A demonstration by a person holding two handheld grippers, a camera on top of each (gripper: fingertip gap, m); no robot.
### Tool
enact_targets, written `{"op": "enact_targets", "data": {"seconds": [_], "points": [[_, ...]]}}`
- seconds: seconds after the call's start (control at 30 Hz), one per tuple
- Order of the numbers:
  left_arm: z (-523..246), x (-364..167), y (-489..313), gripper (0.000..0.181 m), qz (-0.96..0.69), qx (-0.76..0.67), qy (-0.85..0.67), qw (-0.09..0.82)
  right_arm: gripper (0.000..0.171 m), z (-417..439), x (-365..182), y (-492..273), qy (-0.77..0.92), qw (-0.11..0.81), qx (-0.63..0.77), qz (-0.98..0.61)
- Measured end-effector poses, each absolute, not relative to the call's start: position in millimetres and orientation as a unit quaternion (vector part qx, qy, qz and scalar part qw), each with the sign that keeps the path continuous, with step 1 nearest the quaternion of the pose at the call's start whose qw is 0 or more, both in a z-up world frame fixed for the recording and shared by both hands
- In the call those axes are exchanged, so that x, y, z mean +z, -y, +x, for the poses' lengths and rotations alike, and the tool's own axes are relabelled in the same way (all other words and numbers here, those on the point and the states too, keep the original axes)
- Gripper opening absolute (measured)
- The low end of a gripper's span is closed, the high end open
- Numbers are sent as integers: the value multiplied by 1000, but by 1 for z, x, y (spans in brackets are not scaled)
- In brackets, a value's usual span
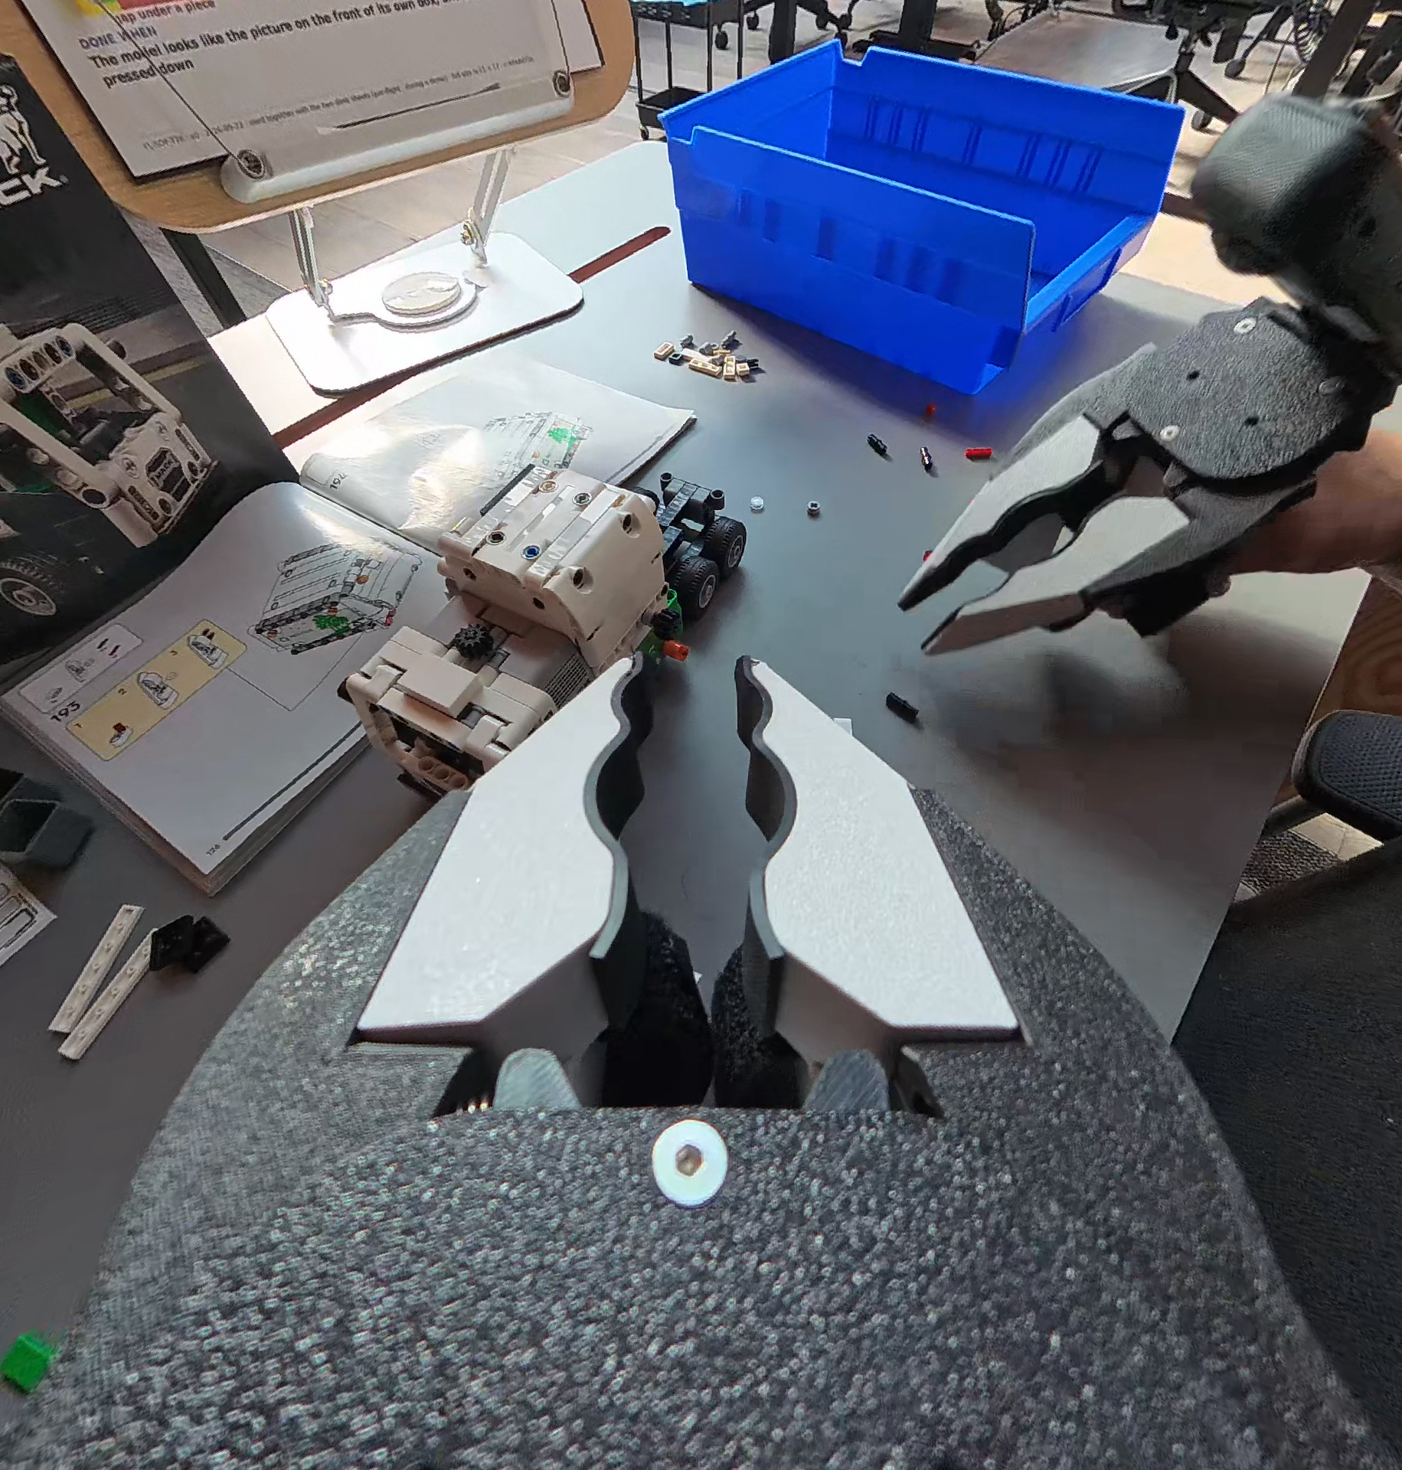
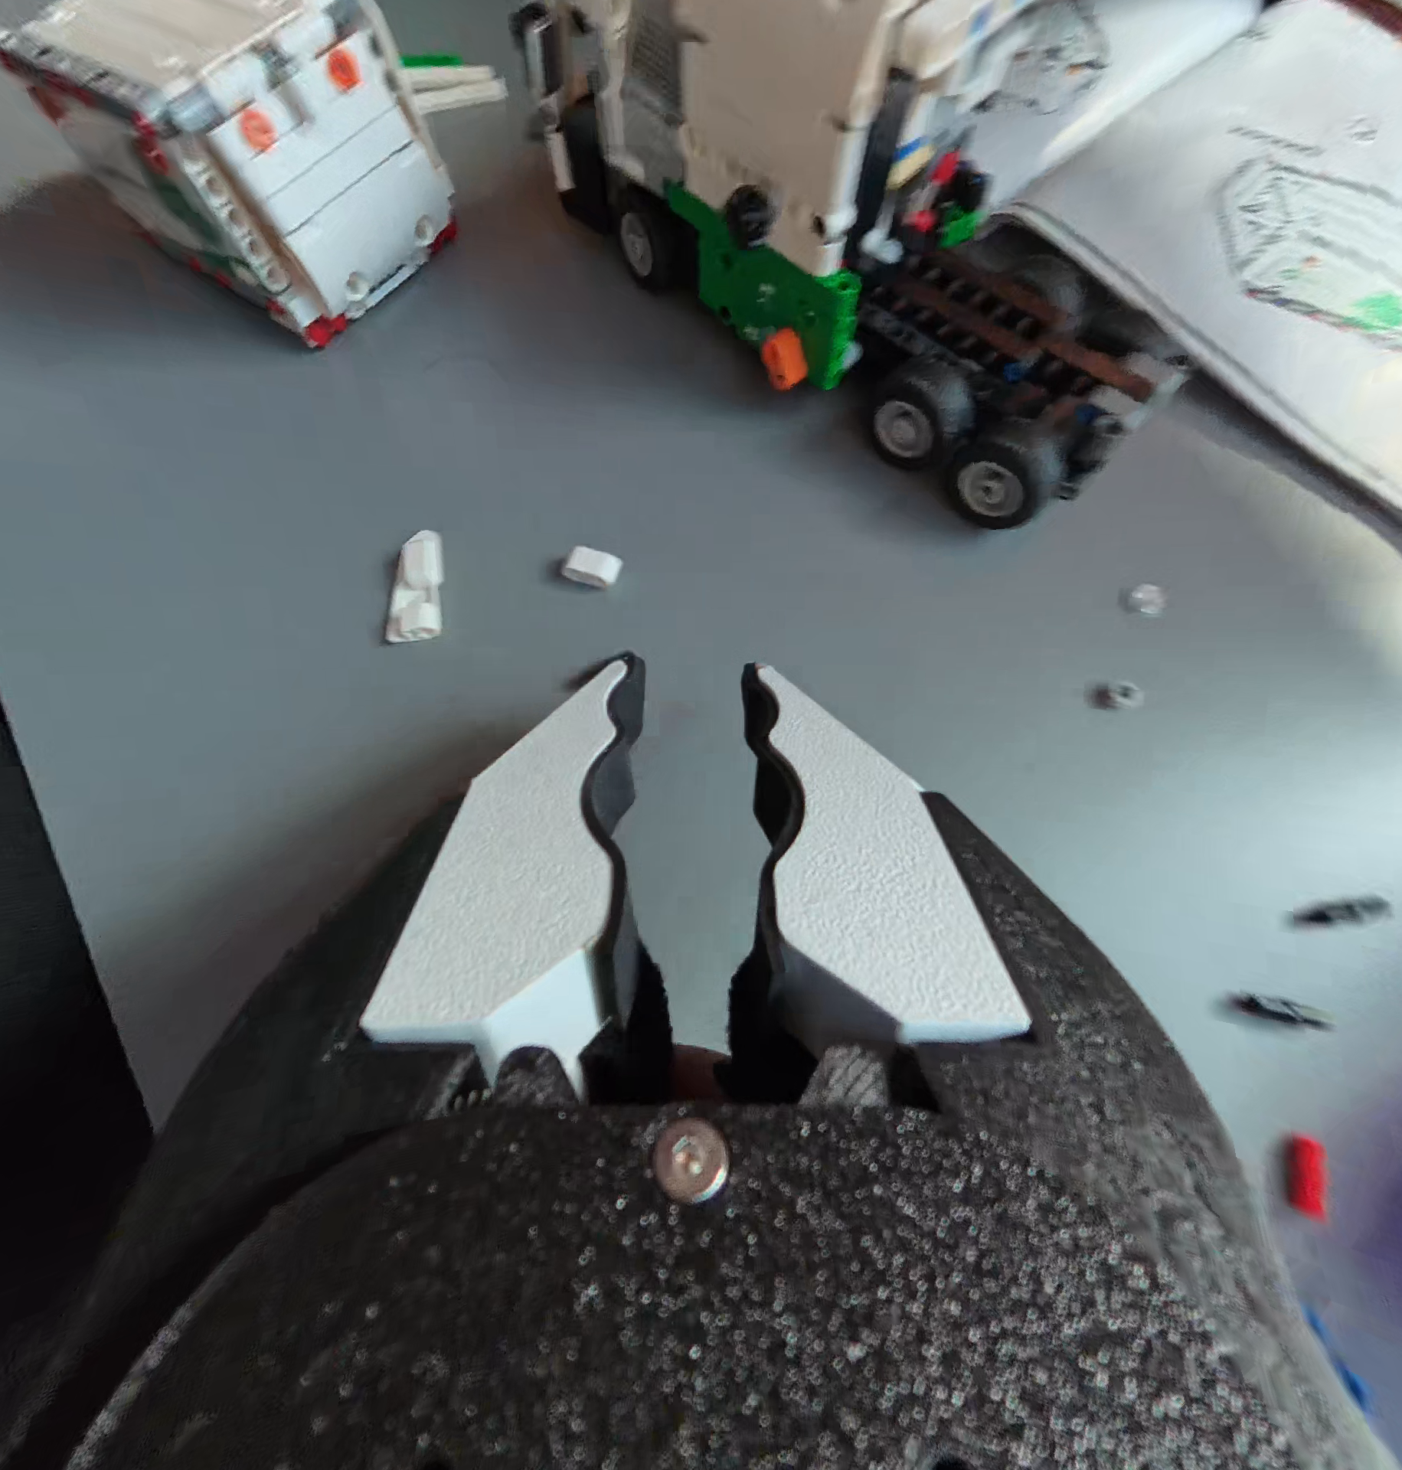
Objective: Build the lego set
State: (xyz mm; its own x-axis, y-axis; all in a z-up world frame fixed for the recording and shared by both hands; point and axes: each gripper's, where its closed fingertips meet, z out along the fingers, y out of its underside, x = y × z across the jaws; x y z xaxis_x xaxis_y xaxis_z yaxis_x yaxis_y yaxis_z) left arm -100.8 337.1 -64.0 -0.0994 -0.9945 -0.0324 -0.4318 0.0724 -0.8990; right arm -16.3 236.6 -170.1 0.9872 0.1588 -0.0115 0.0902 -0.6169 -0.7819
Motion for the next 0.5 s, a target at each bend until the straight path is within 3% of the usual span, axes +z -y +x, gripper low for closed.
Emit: {"op": "enact_targets", "data": {"seconds": [0.2, 0.5], "points": [[-100, -64, -339, 19, -561, -388, -635, 362, 20, 116, -169, -187, -147, 430, -109, -884], [-100, -66, -339, 19, -559, -378, -641, 365, 17, 139, -192, -180, -181, 391, -105, -896]]}}
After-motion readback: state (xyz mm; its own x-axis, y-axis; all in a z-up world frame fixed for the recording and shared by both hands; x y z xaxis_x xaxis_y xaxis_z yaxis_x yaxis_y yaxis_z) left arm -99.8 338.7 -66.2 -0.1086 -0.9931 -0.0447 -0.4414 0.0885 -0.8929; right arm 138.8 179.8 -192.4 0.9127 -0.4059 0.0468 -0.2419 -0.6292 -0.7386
